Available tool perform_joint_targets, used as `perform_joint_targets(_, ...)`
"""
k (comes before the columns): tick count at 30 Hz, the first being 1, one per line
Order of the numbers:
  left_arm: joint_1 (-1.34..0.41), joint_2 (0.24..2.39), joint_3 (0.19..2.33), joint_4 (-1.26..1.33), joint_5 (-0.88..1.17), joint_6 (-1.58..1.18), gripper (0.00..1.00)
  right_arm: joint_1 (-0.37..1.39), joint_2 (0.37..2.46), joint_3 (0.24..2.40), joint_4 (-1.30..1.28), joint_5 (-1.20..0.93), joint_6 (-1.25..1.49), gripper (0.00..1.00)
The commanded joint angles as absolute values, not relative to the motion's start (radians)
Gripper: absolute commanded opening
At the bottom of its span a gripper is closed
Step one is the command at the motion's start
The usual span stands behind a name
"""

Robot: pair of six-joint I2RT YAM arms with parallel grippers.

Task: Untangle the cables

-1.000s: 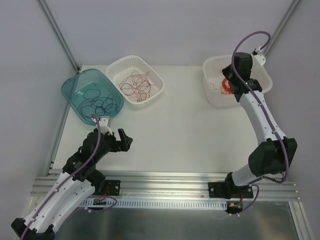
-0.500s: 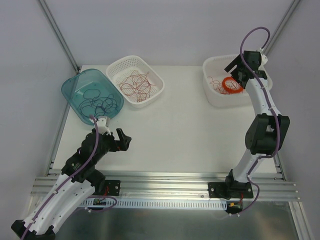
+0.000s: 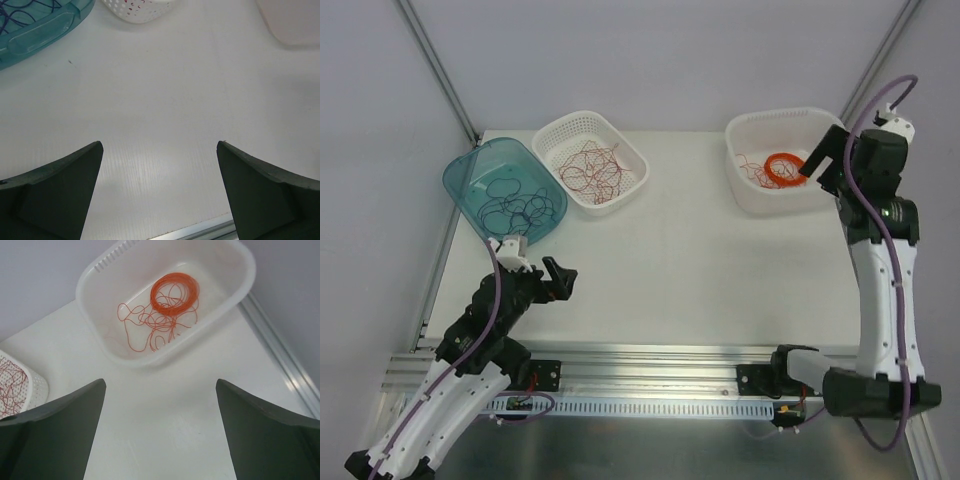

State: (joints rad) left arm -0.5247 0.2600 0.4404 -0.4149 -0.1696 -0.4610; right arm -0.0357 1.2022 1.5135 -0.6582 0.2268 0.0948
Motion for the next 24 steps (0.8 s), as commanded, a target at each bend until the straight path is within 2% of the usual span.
perform_joint_targets(1,-0.535,0.209,0.460,-0.457,-0.224,-0.520,0.99,-0.035,1.004,1.459,-0.759,0.281,-0.054,0.97)
perform_joint_targets(14,-0.535,0.080,0.833,-0.751,-0.273,-0.359,0.99,-0.025,0.442,1.434,-0.982,0.282,-0.199,0.97)
perform_joint_targets(24,-0.535,0.023,1.118,-1.047,-0.295,-0.334,0.99,-0.002,0.213,1.428,-1.140,0.198,-0.152,0.97)
